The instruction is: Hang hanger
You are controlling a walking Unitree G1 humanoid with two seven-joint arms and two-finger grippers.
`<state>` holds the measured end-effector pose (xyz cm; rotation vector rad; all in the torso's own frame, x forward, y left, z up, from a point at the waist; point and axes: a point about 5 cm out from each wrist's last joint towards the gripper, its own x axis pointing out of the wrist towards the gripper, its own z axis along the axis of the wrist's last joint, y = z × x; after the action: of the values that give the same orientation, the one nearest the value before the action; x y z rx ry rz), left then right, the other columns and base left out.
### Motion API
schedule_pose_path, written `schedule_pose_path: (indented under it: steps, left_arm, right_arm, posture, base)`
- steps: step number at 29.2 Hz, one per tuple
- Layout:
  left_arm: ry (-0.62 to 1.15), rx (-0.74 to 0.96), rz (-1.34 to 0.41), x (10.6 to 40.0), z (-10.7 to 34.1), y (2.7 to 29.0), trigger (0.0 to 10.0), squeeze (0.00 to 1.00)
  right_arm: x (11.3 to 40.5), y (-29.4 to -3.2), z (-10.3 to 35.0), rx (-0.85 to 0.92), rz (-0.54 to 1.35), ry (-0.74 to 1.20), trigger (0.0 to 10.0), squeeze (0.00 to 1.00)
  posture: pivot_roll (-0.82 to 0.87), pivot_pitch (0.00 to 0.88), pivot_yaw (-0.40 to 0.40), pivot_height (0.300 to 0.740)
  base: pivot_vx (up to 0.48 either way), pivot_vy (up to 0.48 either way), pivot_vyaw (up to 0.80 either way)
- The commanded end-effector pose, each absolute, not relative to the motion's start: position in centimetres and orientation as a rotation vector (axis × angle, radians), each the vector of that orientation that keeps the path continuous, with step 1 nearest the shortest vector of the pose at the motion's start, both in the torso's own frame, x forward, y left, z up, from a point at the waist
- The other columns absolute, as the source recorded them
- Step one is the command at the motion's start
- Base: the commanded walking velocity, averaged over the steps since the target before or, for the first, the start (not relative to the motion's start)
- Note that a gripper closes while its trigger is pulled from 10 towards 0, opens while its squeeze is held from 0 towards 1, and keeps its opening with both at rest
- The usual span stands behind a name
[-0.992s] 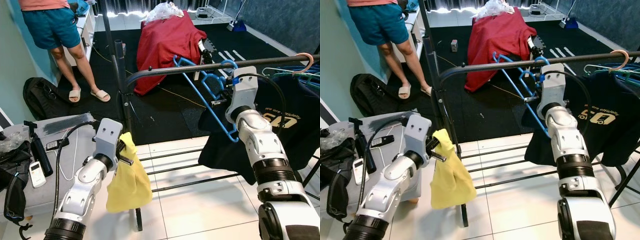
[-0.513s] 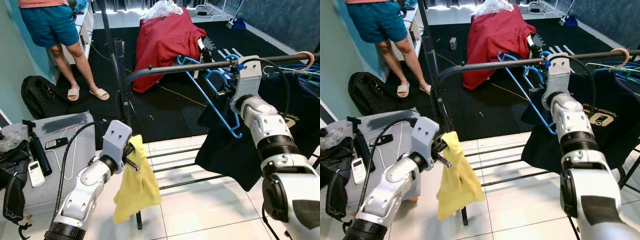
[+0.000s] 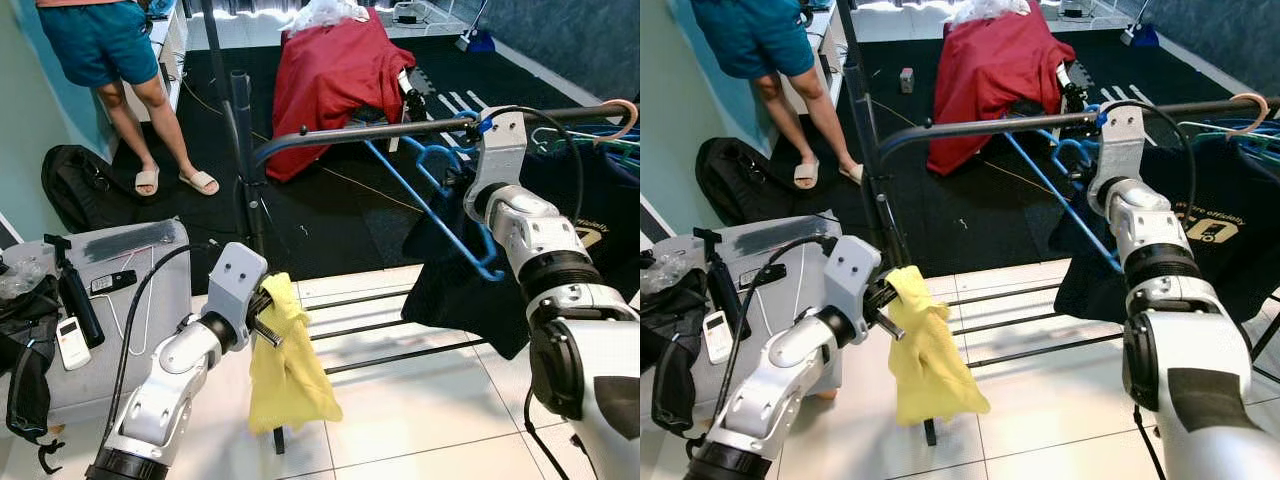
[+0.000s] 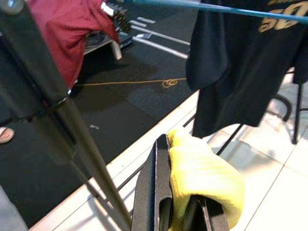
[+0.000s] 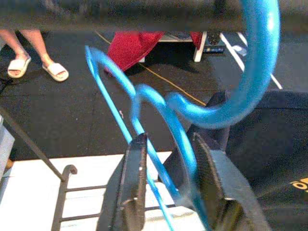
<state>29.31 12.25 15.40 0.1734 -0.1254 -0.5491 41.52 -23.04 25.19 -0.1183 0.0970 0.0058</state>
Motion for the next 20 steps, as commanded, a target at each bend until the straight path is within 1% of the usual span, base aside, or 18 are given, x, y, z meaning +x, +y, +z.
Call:
schedule_pose_path:
  steps: [1, 2, 3, 12, 14, 18, 20]
  left_arm:
    - [-0.172, 0.165, -0.565, 29.0, 16.2, 12.3, 10.0, 0.00]
    - [-0.174, 0.165, -0.569, 29.0, 16.2, 12.3, 10.0, 0.00]
    - [-0.173, 0.165, -0.570, 28.9, 16.3, 12.3, 10.0, 0.00]
    - [-0.178, 0.161, -0.571, 28.9, 16.3, 12.3, 10.0, 0.00]
    - [-0.189, 0.153, -0.575, 28.7, 16.5, 12.5, 10.0, 0.00]
    - [-0.198, 0.144, -0.575, 28.6, 16.5, 12.6, 10.0, 0.00]
    - [-0.208, 0.130, -0.574, 28.4, 16.6, 12.8, 10.0, 0.00]
  right_arm:
    - [41.6, -23.4, 26.1, -0.131, -0.007, 0.064, 10.0, 1.00]
    - [41.6, -23.4, 26.2, -0.151, -0.009, 0.055, 10.0, 0.67]
    - [41.6, -23.4, 26.3, -0.160, -0.012, 0.050, 10.0, 0.00]
    - [41.5, -23.3, 26.6, -0.160, 0.009, -0.016, 10.0, 0.00]
    - [40.8, -22.5, 25.2, -0.243, 0.061, -0.115, 10.0, 0.00]
    - [39.7, -21.6, 24.2, -0.279, 0.106, -0.172, 10.0, 0.00]
    - [38.0, -20.4, 23.2, -0.306, 0.151, -0.245, 10.0, 0.00]
  posture:
    - [-0.06, 0.115, 0.002, 0.740]
    - [-0.06, 0.113, 0.003, 0.740]
    - [-0.06, 0.112, 0.003, 0.740]
    - [-0.06, 0.102, 0.001, 0.740]
    - [-0.05, 0.096, 0.005, 0.740]
    - [-0.05, 0.096, 0.011, 0.740]
    - [-0.05, 0.095, 0.016, 0.740]
  base:
    - [0.000, 0.000, 0.00]
    - [0.000, 0.000, 0.00]
    - [0.000, 0.000, 0.00]
    - [0.000, 0.000, 0.00]
    - [0.000, 0.000, 0.00]
    - [0.000, 0.000, 0.00]
    - [0.000, 0.000, 0.00]
